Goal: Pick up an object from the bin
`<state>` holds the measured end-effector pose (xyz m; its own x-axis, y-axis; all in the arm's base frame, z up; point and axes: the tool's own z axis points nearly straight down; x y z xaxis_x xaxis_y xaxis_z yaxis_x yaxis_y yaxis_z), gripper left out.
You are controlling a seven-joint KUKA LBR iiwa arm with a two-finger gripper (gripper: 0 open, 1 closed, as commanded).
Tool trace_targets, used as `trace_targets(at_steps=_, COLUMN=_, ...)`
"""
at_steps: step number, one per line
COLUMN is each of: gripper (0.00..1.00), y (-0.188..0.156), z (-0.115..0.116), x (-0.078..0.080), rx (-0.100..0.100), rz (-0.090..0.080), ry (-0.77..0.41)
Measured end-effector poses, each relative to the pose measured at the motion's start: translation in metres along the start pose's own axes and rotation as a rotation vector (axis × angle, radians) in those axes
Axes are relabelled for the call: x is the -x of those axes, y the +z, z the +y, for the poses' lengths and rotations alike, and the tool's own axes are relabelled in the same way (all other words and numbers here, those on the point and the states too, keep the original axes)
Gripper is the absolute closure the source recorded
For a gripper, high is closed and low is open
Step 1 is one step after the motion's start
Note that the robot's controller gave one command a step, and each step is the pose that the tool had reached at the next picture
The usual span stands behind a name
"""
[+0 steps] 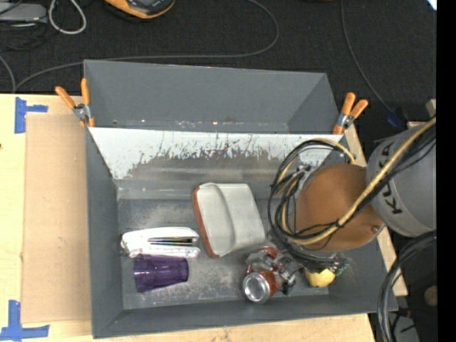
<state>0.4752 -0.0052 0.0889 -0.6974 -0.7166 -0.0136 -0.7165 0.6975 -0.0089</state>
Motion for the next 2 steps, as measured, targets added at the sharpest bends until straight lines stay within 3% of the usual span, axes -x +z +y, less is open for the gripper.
trace_targets(at_steps=1, gripper=1.0, y=-0.041, z=0.001, x=-0.001, rx=0.005, rz=0.008, ry=0.001)
trace_targets(at_steps=2, gripper=1.0, y=-0.057, z=0.001, x=0.0, rx=0.006, rz=0.007, ry=0.004)
